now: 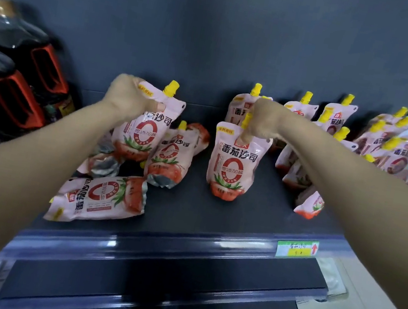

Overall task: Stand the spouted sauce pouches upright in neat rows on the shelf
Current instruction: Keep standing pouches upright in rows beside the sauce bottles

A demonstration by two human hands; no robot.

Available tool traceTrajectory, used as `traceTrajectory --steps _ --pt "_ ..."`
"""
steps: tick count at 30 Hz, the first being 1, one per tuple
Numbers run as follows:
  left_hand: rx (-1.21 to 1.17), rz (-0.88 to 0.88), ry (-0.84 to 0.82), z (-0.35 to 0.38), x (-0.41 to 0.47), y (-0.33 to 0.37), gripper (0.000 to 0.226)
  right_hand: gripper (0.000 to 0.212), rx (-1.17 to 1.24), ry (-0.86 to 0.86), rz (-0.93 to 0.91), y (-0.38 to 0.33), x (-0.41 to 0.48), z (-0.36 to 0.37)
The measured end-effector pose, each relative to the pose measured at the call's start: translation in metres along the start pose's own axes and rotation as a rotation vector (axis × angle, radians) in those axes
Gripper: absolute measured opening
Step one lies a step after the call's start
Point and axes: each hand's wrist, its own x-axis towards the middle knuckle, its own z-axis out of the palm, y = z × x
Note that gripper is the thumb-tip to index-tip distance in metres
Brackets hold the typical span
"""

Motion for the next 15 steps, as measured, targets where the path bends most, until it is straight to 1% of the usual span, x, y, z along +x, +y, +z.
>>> traceTrajectory --steps 1,2,3,4,7,12,15 --pt "0.005 0.015 0.024 -0.002 -0.005 0.002 0.027 0.022 -0.018 0.022 -0.013 0.005 0.002 -0.001" --pt "0.007 0.030 0.052 -0.004 -0.011 0.005 0.032 0.026 -0.045 0.048 -0.017 0.009 0.005 -0.002" --pt "-0.005 0.041 0.079 -0.005 -0.015 0.008 0.036 0.040 -0.090 0.056 -0.006 0.014 0.010 -0.002" --pt "-0.033 0.059 0.108 -0.005 -0.019 0.011 0.039 0.047 -0.122 0.075 -0.003 0.019 0.013 -0.002" --pt "-0.137 0.094 0.147 -0.002 -0.035 0.028 0.043 0.049 -0.143 0.102 -0.009 0.034 0.022 0.001" --pt "-0.160 0.123 0.031 0.025 -0.066 0.064 0.038 0.054 -0.062 0.101 -0.028 0.050 0.021 -0.003" --pt "-0.163 0.131 -0.036 0.051 -0.079 0.076 0.039 0.048 -0.014 0.099 -0.064 0.055 0.016 -0.008"
